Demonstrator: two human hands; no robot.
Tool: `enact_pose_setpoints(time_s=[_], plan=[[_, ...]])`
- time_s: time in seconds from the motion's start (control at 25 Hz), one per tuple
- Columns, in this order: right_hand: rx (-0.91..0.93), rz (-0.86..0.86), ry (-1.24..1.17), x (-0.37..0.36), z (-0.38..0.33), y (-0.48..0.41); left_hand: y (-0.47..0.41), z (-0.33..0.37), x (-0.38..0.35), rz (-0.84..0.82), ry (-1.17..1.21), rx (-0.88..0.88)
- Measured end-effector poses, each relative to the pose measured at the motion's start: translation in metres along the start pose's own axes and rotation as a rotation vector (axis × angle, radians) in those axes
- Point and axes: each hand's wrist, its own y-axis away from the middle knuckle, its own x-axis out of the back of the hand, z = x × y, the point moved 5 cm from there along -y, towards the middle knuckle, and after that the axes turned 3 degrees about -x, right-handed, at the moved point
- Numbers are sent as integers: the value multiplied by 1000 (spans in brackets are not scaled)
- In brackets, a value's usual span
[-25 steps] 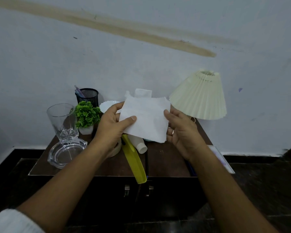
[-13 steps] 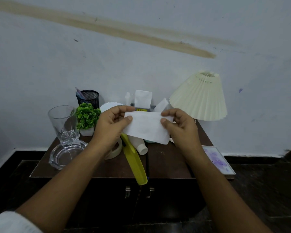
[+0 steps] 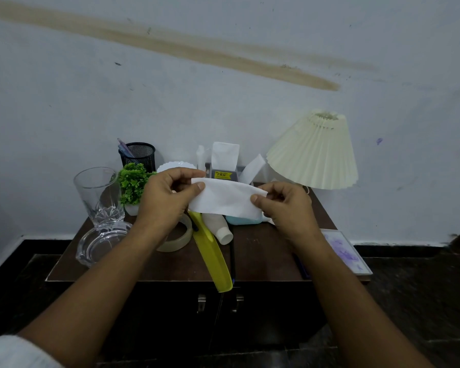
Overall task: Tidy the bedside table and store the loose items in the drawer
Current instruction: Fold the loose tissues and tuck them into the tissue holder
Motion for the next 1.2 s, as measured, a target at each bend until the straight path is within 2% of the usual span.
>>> enact_pose_setpoints(time_s=[0.24,0.36,0.48,0.6,0.68,0.76,0.88,1.2], plan=[[-40,-28,47,4,2,1,1,4,-1,-59,-65,5],[146,-79,244,-7,-10,11,4,7,-13,-211,3,2],[240,-230,241,-27,-19,19,8,12,-24,-307,11,-43],[226,-274,257,-36,-15,18,7,14,-20,-222,19,-68],[179,-288,192,-37,-13,17,7,13,-17,-157,102,-19],[119,-306,55,-37,-13,16,8,9,-20,-177,219,93],[37,-345,-103,-39,-13,19,11,5,-26,-252,160,120],[-18,-459,-14,-47,-3,18,4,1,-11,-89,73,67]])
